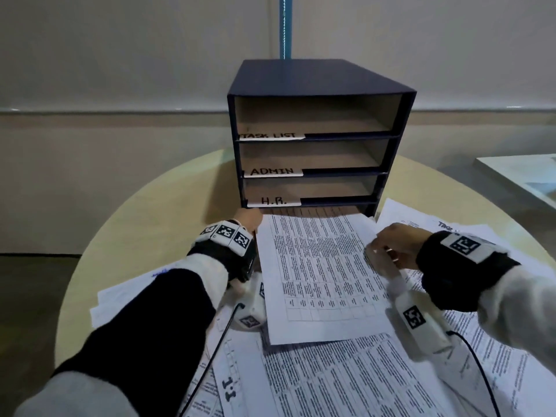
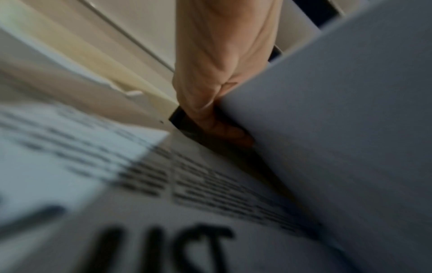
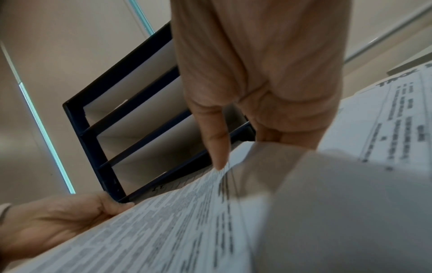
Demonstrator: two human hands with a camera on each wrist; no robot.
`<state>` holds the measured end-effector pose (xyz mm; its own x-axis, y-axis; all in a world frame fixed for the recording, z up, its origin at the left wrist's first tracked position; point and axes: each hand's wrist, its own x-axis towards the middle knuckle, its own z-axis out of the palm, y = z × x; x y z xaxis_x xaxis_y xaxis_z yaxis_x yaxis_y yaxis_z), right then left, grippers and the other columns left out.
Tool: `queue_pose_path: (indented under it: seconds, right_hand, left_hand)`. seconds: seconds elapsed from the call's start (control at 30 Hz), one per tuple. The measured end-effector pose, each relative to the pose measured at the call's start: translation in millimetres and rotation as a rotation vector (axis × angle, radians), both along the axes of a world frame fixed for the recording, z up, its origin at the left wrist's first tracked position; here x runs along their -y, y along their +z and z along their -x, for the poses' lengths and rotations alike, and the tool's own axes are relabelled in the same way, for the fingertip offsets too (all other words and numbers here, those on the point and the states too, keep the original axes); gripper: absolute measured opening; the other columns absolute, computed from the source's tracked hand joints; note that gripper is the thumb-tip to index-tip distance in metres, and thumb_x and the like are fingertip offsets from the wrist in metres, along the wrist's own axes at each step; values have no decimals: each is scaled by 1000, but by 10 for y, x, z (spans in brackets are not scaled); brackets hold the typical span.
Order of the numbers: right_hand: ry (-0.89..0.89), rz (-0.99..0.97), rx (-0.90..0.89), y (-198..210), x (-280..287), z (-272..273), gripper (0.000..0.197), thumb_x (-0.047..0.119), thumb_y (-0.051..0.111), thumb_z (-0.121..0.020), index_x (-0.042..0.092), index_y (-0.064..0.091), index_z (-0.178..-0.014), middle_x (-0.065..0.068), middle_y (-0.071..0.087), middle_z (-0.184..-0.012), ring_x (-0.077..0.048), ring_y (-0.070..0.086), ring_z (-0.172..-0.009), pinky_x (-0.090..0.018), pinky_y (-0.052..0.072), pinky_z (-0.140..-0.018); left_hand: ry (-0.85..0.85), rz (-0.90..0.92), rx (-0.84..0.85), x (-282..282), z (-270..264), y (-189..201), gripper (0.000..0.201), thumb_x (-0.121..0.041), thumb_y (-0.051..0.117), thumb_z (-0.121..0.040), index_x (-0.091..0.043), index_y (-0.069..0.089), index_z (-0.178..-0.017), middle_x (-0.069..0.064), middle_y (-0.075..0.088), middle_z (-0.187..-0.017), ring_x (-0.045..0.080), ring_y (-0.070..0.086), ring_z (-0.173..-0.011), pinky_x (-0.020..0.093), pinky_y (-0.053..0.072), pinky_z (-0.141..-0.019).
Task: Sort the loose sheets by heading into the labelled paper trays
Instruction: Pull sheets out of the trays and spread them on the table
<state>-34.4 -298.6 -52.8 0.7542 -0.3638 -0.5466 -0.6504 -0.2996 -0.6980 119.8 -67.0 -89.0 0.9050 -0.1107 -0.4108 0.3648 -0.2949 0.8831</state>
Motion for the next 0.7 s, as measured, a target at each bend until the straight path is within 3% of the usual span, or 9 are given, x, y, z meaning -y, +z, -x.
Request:
queue_pose_path:
  seconds: [0.13,0.23,0.33,0.4,0.47,0.57,0.6,0.67,0.7]
  right_hand:
    - [100,-122,-27,-10,119,128,32,-12,45,-88,-4,51,-57,-10,50,-38,-16,47,-29,-18,37,-33]
    - [114,-213,-11,-7,164,190,19,-15,41,-89,-9,59,-87,-13,64,-59,-17,61,-45,-19,49,-41]
    - [16,-173,47,-20,178,65,25,-10,43,-91,-9,55,-113,-16,60,-93,-20,56,-68,-17,48,-52]
    - [-58,-133,118,-32,124,-82,30,-5,47,-91,-9,51,-121,-15,56,-99,-19,54,-70,-17,47,-53]
    - [-111,-103,182,-67,52,-222,38,-4,48,-92,-8,45,-129,-16,57,-87,-11,55,-61,-12,45,-45]
    - [-188,-179,237,-89,10,-366,14,0,42,-97,-5,55,-95,-9,43,-55,-1,45,-35,-11,32,-31]
    - [-212,-250,209,-76,19,-378,14,4,44,-97,2,51,-86,-10,51,-61,-3,52,-43,-12,37,-35]
    - [-213,-349,140,-12,24,-331,7,7,49,-95,0,48,-95,-14,61,-89,-16,62,-72,-19,49,-47]
    - [-203,-344,106,18,42,-304,7,4,49,-94,0,45,-98,-17,58,-93,-22,61,-73,-23,49,-46]
  left_hand:
    - [-25,57,-20,39,66,20,6,-9,36,-96,-8,39,-101,21,44,-140,22,41,-97,31,45,-68]
    - [-5,197,-76,58,107,18,8,-6,38,-95,-7,46,-96,20,50,-129,25,46,-96,29,44,-66]
    - [-86,282,-127,60,212,36,13,-1,43,-93,-8,51,-85,15,52,-107,22,53,-82,29,49,-68]
    - [-157,258,-155,32,355,93,15,1,45,-91,-8,51,-81,17,56,-105,19,54,-74,24,53,-59]
    - [-181,219,-172,-21,504,152,12,1,49,-90,-6,52,-81,25,57,-119,19,56,-70,22,53,-50]
    - [-205,195,-316,-152,630,235,7,3,53,-88,-3,51,-87,26,58,-115,27,67,-61,27,56,-52]
    - [-215,214,-388,-189,632,258,7,5,51,-89,-1,49,-91,27,61,-105,28,68,-55,26,56,-49]
    - [-236,210,-455,-221,612,275,15,5,44,-92,5,46,-108,25,65,-84,20,64,-44,19,50,-39]
    - [-214,211,-451,-216,590,283,23,4,41,-94,7,43,-117,22,67,-74,16,62,-41,16,47,-36]
